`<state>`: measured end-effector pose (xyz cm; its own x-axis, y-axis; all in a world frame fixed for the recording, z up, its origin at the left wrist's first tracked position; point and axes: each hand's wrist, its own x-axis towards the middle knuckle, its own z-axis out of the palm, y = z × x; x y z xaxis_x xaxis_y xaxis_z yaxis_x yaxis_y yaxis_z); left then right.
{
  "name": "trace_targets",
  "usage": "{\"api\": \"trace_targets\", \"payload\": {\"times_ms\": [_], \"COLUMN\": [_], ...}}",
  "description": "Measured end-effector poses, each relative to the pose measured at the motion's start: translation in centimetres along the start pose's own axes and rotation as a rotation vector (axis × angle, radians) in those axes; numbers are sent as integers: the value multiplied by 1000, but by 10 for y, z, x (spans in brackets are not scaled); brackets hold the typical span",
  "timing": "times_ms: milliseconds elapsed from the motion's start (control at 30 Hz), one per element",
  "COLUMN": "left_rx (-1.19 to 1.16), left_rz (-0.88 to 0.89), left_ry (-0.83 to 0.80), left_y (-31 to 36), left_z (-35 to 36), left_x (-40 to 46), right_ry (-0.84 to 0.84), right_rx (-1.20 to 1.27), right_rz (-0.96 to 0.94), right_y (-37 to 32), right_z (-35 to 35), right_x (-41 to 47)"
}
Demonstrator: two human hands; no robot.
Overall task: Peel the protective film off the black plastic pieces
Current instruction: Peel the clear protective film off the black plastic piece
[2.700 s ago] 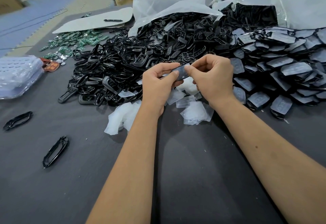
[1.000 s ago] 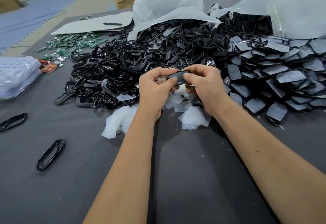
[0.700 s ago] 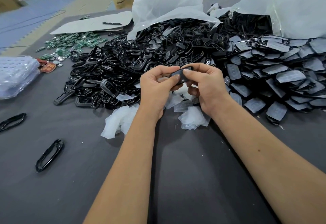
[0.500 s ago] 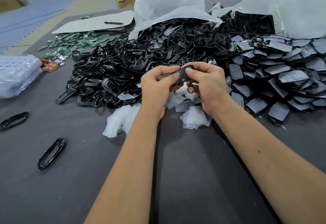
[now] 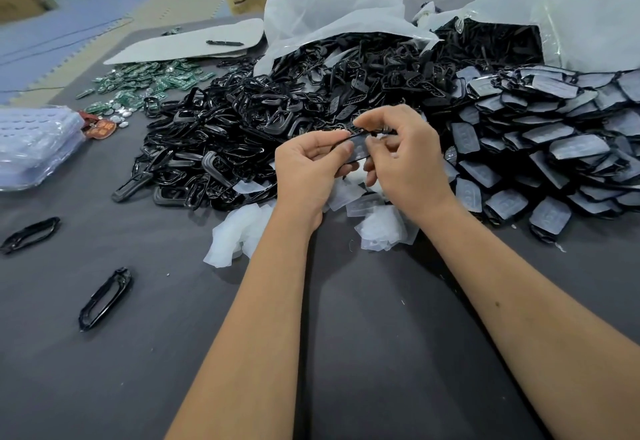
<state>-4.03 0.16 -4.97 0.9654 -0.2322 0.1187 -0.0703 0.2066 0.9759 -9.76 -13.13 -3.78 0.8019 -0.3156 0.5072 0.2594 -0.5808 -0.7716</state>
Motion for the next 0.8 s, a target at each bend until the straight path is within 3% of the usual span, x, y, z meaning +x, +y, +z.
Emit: {"api": "trace_targets", "payload": {"times_ms": [200,333,433,533,600,700,800], "left_rx": [-158,-311,-427,-361,-285,-237,-220], "left_rz": [-191,-290,-302,-172,-115,-107,-112], "left_ry": [32,-10,-30,-14,14,51,89], "left_y": [10,15,17,15,13,12,11], "left_z": [-14,-17,-13,-4,-2,-6,-5], "left_x": [5,5,4,1,0,2,3], "right_ry": [-213,-158,-65,-24,-85,-221,-222], "right_rx": [-119,-106,50,379,592,798,884], "right_rz": [-210,-265,-45,281,453,543,541], "right_y": [2,2,-1,-8,-10,-9,-8], "right_z": [-8,-7,-2,2,1,0,4], "right_x": [2,3,3,2,3,4,2]}}
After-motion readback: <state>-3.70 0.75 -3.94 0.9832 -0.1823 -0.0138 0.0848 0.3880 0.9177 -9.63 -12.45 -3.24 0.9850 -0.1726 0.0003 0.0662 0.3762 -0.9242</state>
